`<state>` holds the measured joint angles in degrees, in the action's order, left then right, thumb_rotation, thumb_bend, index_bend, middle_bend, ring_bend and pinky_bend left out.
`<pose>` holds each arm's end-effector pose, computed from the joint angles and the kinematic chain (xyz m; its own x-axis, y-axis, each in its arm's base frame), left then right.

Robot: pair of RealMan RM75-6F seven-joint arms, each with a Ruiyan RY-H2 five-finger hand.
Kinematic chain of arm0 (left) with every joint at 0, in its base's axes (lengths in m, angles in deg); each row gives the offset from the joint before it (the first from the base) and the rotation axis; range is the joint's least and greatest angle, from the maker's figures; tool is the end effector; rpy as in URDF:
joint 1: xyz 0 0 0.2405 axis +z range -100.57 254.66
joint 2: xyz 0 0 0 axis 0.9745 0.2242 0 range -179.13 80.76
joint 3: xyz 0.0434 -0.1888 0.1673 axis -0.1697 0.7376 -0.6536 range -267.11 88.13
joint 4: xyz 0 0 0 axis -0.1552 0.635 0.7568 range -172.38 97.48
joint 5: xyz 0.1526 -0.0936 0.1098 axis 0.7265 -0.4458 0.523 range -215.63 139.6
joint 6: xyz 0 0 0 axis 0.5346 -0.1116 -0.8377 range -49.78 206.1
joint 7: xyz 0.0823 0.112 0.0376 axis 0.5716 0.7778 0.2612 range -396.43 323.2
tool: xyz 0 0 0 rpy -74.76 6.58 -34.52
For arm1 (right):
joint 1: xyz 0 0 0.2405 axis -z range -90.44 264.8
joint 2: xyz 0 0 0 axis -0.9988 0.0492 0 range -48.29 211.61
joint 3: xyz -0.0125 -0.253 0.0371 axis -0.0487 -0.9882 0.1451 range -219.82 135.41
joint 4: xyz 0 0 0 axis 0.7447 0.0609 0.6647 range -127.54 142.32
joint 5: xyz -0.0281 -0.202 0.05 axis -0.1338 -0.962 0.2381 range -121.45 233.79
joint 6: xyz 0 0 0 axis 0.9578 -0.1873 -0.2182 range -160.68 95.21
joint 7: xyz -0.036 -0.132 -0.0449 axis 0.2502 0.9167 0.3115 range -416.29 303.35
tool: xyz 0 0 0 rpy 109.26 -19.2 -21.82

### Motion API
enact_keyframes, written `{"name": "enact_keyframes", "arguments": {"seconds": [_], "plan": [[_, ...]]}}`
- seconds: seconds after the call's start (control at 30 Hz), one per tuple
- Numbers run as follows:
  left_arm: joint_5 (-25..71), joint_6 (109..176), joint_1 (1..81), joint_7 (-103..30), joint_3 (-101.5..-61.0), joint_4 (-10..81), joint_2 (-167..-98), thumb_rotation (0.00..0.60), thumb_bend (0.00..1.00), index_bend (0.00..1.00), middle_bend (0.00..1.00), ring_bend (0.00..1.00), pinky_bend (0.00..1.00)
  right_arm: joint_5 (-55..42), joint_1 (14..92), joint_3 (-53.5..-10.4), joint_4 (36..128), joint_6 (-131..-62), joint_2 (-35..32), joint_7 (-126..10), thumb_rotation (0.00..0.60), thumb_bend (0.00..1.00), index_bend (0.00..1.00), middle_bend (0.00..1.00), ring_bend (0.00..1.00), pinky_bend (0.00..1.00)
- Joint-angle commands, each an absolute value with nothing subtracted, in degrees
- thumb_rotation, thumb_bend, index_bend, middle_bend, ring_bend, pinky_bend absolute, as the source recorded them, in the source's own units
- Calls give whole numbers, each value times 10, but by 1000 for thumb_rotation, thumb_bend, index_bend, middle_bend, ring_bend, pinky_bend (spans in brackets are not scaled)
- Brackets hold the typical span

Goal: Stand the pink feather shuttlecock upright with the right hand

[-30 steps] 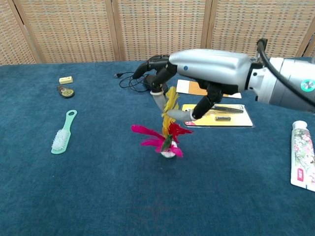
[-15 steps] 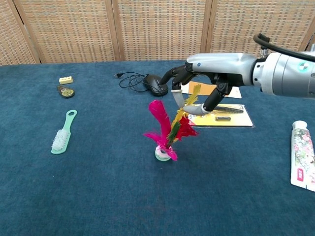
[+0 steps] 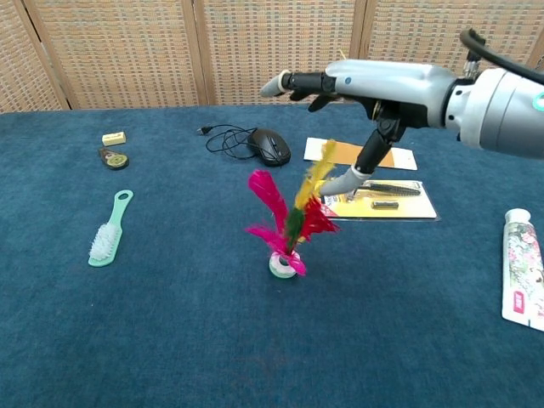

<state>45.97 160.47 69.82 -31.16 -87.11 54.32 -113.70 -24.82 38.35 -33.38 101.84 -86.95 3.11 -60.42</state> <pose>-0.3126 0.1921 0.1522 0.4817 0.0411 0.8754 0.8763 -0.0162 -0.4815 -0.0781 -0.3311 0.0223 0.2998 -0.3208 0.8985 -0.7785 -0.6267 0.0360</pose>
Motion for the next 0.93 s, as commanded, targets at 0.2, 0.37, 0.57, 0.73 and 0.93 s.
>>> {"name": "enact_keyframes", "arguments": {"seconds": [0.2,0.37,0.57,0.73,0.93], "plan": [[465,1610,700,-313,-873,545,-1135,600,0,0,0,0,0,-271,415,-328,1063,-922,79,-596,600,0,0,0,0,82],[474,1617,704,-318,-876,546,-1133,600,0,0,0,0,0,-318,468,-359,1084,-983,142,-573,600,0,0,0,0,70],[494,1640,712,-328,-880,544,-1132,600,0,0,0,0,0,-383,597,-434,989,-1135,163,-592,600,0,0,0,0,39],[504,1655,718,-332,-882,540,-1131,600,0,0,0,0,0,-374,667,-454,912,-1195,129,-608,600,0,0,0,0,35],[516,1664,723,-330,-886,541,-1134,600,0,0,0,0,0,-348,710,-449,892,-1223,102,-579,600,0,0,0,0,9]]}}
